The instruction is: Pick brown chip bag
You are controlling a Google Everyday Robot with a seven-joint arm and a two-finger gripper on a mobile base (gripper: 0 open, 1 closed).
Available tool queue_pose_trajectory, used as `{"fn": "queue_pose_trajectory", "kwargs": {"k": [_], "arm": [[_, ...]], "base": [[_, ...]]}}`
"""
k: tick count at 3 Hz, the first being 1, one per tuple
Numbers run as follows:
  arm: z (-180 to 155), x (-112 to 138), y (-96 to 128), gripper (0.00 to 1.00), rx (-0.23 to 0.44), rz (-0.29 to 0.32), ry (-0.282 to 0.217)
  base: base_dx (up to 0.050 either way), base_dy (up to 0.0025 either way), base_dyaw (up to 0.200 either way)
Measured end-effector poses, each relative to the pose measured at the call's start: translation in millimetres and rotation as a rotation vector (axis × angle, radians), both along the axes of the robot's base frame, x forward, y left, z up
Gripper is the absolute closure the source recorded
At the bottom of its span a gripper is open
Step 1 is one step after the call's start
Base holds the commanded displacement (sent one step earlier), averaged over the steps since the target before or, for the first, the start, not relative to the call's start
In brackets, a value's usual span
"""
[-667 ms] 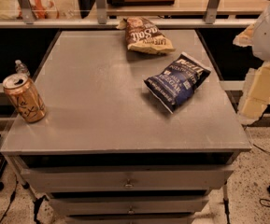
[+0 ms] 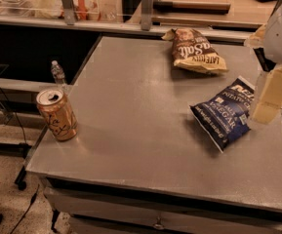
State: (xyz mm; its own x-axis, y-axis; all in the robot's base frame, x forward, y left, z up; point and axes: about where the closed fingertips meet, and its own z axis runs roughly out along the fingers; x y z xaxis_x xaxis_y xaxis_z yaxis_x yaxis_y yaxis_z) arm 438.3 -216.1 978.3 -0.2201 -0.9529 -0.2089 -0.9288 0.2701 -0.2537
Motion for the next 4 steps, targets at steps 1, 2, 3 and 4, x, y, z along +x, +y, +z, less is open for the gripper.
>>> {"fn": "queue_pose_trajectory", "kwargs": {"k": [1, 2, 3, 4], "arm": [[0.0, 0.0, 0.0, 0.00, 0.000, 0.000, 0.000], [-0.2, 44.0, 12.3, 0.00, 0.013, -0.017, -0.022], [-4.9, 99.0, 25.2, 0.00, 0.022, -0.047, -0.047], [-4.2, 133.1, 31.4, 0.00, 0.025, -0.109, -0.089]], "base": [[0.000, 0.00000, 0.000], [0.000, 0.00000, 0.000], [0.000, 0.00000, 0.000], [0.000, 0.00000, 0.000]]}}
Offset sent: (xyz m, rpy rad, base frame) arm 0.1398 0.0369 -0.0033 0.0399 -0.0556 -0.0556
